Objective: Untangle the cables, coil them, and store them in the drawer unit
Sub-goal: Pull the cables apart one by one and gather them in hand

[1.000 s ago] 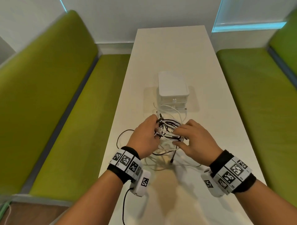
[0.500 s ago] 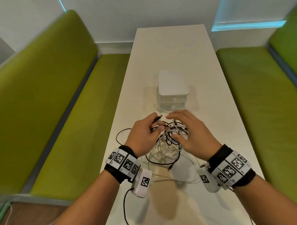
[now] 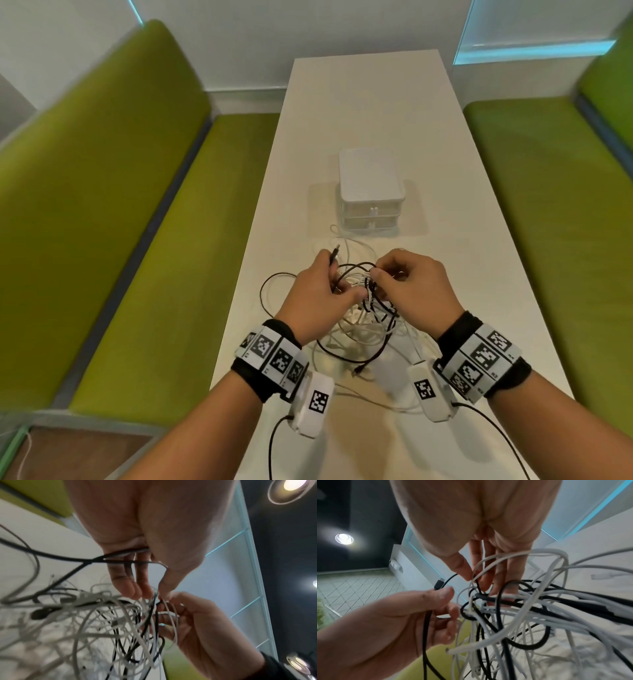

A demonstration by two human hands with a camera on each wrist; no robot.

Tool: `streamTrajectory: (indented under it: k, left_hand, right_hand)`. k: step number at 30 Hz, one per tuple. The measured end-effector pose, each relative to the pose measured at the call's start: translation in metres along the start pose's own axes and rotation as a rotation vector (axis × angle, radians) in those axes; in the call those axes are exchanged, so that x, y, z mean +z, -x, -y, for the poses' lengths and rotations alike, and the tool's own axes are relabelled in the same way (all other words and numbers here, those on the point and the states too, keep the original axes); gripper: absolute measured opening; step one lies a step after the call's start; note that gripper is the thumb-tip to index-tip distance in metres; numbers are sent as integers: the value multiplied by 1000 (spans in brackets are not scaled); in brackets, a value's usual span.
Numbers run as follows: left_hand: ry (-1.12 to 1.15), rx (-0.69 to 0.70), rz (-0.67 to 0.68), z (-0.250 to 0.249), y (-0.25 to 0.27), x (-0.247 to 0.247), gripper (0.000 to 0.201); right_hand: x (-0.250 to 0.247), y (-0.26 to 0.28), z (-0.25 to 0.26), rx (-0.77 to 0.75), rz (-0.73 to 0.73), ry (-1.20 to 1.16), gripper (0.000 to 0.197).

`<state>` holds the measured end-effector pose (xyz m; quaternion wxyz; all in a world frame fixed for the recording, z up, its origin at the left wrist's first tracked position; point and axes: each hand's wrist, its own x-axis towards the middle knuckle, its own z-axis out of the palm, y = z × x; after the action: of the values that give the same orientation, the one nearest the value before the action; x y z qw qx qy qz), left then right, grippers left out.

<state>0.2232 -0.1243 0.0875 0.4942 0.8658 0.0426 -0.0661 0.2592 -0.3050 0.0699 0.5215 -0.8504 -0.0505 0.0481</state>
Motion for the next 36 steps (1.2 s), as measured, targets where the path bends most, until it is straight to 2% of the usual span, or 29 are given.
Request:
streamTrajectory:
  k: [4,8,10,12,14,17,19,21,22,25,27,29,31,33,34,36]
  left_hand:
    - [-131,-10,10,1,-1,16,48]
    - [32,1,-78,5,-4,13,44]
    - [83,16,-140,7,-7,5,44]
    - [121,30,-153,6,-8,1,46]
    - [19,45,-177,8,-8,0,43]
    - [-245,71,-235,15,-12,-2,34]
    - [-307,26,-225,19,-15,-4,36]
    - [-255,-20,-196,21,-18,-5,32]
    - [-200,-28,-185,21,-18,-5,29]
    - [152,-41,-176,20,-15,-8,36]
    - [372,-16,-118,18,-13,-8,41]
    - [540,19,-41,15,-10,-5,45]
    - [608,27,-4,17,-8,-1,54]
    - [631,-35,-18,23,-9,1,55]
    - [601,-76,-41,26,-11,2,53]
    - [354,-106,-108,26,-16,1,46]
  right_hand:
    - [5,1,3,43,4,-70,13]
    - [-3,0,6,156,-14,-129,13]
    - [-7,-1,2,210,3,-83,20]
    - [-9,0,-4,165,46,153,26]
    - [-8,0,-4,106,66,308,24]
    - [-3,1,1,42,80,338,19]
    - [1,3,3,-7,101,369,19]
    - [4,5,4,-58,53,346,17]
    - [3,5,5,-73,25,260,14]
    - [1,7,14,-39,1,-178,5]
    - [3,7,13,5,23,-333,5]
    - [4,6,9,1,57,-265,4]
    - [1,4,4,-26,114,-156,8]
    - [-5,1,-2,-19,177,-108,12]
    - [-8,1,-5,-16,197,-82,14]
    - [-7,2,-8,-6,203,-44,23]
